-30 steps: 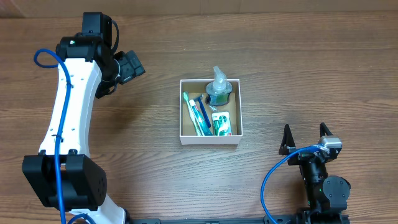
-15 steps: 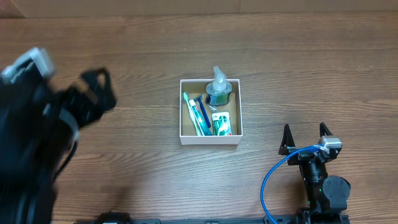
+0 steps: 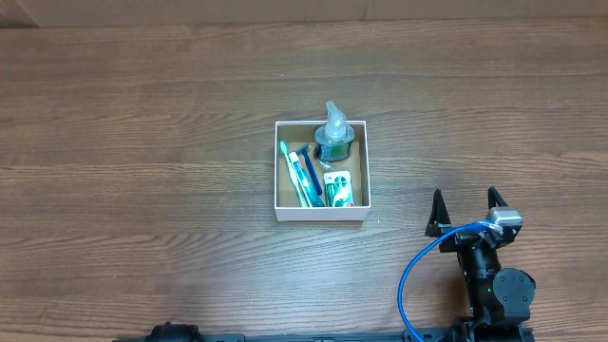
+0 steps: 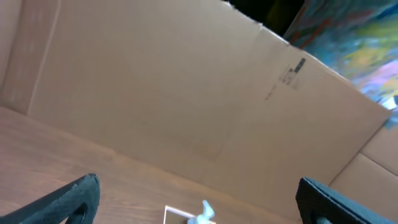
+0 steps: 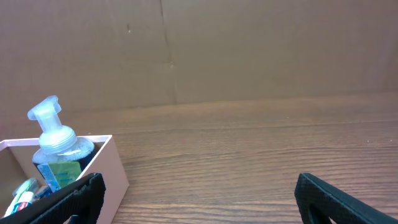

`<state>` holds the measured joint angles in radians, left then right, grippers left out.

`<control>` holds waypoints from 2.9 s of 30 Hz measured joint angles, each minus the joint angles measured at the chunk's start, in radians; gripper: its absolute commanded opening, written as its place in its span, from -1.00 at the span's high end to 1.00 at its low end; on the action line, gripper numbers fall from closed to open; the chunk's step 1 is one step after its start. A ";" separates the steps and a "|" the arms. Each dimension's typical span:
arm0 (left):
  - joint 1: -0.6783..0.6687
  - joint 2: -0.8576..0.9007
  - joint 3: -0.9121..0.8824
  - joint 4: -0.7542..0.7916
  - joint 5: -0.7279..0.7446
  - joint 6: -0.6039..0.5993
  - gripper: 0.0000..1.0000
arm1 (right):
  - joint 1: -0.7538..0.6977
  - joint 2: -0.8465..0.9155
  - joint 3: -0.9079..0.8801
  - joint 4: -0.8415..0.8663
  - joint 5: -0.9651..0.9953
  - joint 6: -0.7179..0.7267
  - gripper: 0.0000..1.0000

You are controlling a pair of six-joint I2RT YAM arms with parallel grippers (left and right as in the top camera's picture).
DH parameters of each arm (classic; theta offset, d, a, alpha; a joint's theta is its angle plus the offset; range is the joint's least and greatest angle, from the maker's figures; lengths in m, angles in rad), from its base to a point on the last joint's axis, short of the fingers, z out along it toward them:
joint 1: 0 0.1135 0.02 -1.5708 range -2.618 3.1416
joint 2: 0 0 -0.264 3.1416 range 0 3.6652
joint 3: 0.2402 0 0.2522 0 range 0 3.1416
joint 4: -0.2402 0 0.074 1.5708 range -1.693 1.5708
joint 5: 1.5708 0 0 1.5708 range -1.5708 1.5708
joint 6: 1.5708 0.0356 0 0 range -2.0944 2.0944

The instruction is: Pack container

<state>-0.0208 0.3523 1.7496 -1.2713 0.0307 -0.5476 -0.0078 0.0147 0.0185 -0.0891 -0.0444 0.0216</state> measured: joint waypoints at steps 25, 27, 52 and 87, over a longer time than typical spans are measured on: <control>0.023 -0.341 -0.301 -0.262 -0.055 0.000 -1.00 | 0.000 0.000 0.000 0.001 0.000 0.000 -1.00; 0.023 -0.344 -0.352 -0.171 -0.069 0.003 -1.00 | 0.000 0.000 0.000 0.000 0.000 0.000 -1.00; 0.024 -0.339 -1.575 1.159 0.086 0.393 -1.00 | 0.000 0.000 0.000 0.000 0.000 0.000 -1.00; 0.024 -0.339 -1.736 1.197 0.062 0.394 -1.00 | 0.000 0.000 0.000 0.000 0.000 0.000 -1.00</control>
<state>0.0029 0.0132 0.0132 -0.0742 0.0925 -0.1532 -0.0078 0.0147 0.0185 -0.0891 -0.0448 0.0216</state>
